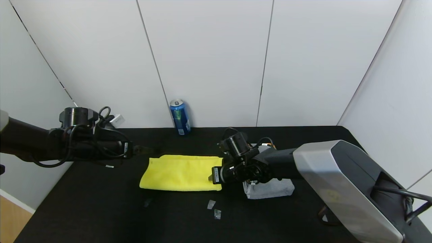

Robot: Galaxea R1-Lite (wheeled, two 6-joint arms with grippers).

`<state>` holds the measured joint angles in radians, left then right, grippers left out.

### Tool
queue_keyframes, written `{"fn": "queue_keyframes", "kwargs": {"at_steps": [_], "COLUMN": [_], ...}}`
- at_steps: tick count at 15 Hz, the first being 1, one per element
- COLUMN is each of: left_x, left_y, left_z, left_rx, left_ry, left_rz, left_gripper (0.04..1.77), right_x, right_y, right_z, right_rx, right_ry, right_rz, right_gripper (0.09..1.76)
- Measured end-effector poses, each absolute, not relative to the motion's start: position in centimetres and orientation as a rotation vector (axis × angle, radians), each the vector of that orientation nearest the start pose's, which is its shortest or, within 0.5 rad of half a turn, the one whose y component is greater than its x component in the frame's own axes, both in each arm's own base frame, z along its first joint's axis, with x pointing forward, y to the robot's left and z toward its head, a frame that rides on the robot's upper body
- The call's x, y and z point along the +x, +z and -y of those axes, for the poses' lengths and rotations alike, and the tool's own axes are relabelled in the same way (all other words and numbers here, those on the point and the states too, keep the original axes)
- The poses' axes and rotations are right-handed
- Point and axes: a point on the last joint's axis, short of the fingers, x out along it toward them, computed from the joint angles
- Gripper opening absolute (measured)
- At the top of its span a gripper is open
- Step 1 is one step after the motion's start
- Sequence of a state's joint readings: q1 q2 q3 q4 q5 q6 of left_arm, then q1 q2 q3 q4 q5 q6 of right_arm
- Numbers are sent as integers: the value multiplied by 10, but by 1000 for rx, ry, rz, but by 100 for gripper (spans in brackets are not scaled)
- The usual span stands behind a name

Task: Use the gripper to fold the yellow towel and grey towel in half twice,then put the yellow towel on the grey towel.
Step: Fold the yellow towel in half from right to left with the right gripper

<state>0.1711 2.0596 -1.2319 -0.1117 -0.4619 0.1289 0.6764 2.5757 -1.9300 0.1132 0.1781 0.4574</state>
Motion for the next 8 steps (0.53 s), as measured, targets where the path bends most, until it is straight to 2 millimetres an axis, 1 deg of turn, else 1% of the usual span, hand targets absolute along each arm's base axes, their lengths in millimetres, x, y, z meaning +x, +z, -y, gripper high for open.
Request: {"fn": "queue_keyframes", "kwargs": {"at_steps": [1,2,3,8], "left_x": [386,386,386,386], "left_y": [122,122,122,122], "left_z": [-57,-57,-57,-57], "left_rx": [-101,-101,-101,-102], "left_ry": [-321,-321,-321,-320], "left_rz": [-662,-662,-662,-662], "left_gripper": [171,171,171,171], "right_x": [396,396,396,396], "right_y": [46,46,46,58], "right_z": [-324,-325,-324,-317], "right_rx": [216,216,216,232], "right_ry": [620,620,620,603], "right_rz": [-924,-927,-927,-916], "right_gripper": [62,13,17,17]}}
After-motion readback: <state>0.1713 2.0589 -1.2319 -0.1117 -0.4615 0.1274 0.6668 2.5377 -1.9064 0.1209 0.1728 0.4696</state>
